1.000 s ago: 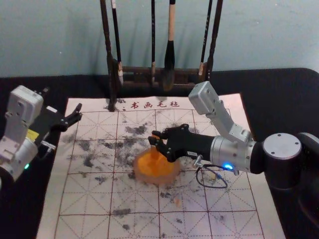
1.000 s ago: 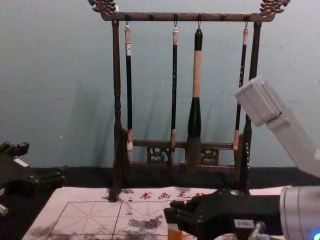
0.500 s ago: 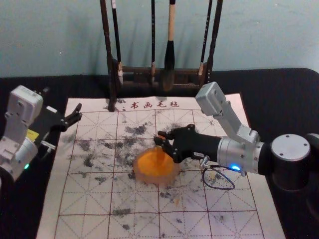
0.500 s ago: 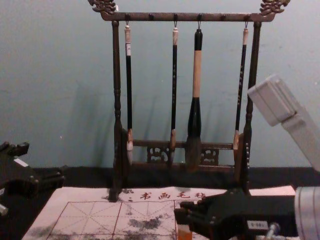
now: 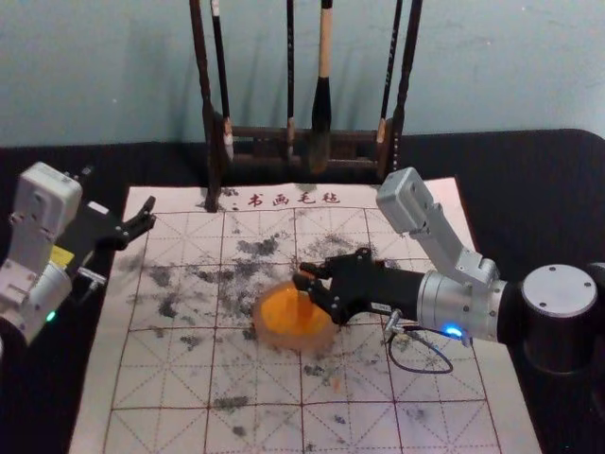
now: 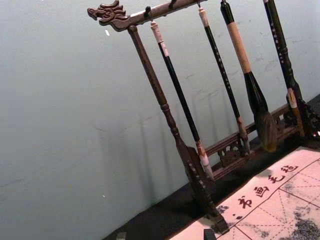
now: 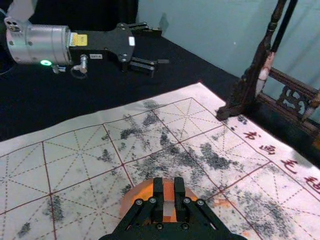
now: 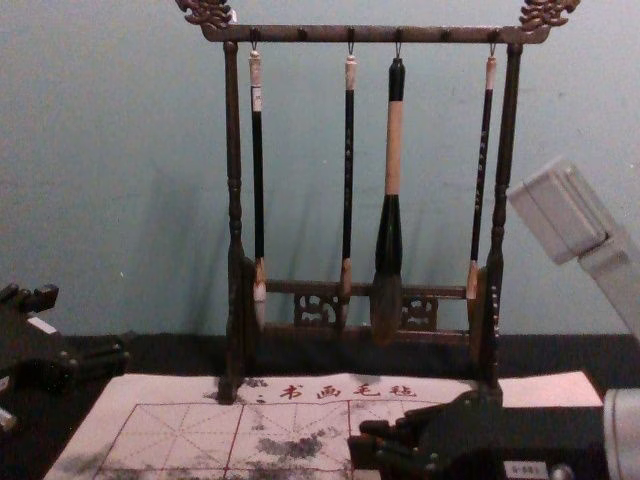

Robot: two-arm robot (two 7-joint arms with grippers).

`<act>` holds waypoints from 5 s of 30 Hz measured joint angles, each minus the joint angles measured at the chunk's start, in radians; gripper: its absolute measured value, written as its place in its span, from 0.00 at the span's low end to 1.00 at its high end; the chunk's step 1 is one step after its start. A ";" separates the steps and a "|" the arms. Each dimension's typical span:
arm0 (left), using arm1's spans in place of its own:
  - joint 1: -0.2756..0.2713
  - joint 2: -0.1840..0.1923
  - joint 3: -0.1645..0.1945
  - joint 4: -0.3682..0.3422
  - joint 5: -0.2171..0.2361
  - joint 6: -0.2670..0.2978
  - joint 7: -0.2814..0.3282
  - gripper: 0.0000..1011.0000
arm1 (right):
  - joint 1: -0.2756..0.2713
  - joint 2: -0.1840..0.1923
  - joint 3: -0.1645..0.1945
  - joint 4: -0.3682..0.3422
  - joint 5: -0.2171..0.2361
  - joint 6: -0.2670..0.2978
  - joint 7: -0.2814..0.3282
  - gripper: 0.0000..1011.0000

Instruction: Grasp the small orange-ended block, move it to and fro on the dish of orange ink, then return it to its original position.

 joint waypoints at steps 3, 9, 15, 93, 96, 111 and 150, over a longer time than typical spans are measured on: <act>0.000 0.000 0.000 0.000 0.000 0.000 0.000 0.99 | -0.001 0.000 -0.004 -0.003 0.002 0.000 0.003 0.11; 0.000 0.000 0.000 0.000 0.000 0.000 0.000 0.99 | 0.004 -0.009 -0.015 0.001 0.003 0.000 0.006 0.11; 0.000 0.000 0.000 0.000 0.000 0.000 0.000 0.99 | 0.013 -0.021 -0.023 0.012 0.003 0.001 0.006 0.11; 0.000 0.000 0.000 0.000 0.000 0.000 0.000 0.99 | 0.005 -0.010 -0.004 0.012 0.009 0.007 -0.002 0.11; 0.000 0.000 0.000 0.000 0.000 0.000 0.000 0.99 | 0.008 -0.015 -0.010 0.012 0.010 0.009 -0.001 0.11; 0.000 0.000 0.000 0.000 0.000 0.000 0.000 0.99 | 0.030 -0.043 -0.030 0.037 0.007 0.008 0.000 0.11; 0.000 0.000 0.000 0.000 0.000 0.000 0.000 0.99 | 0.048 -0.061 -0.001 0.076 -0.011 0.002 -0.033 0.11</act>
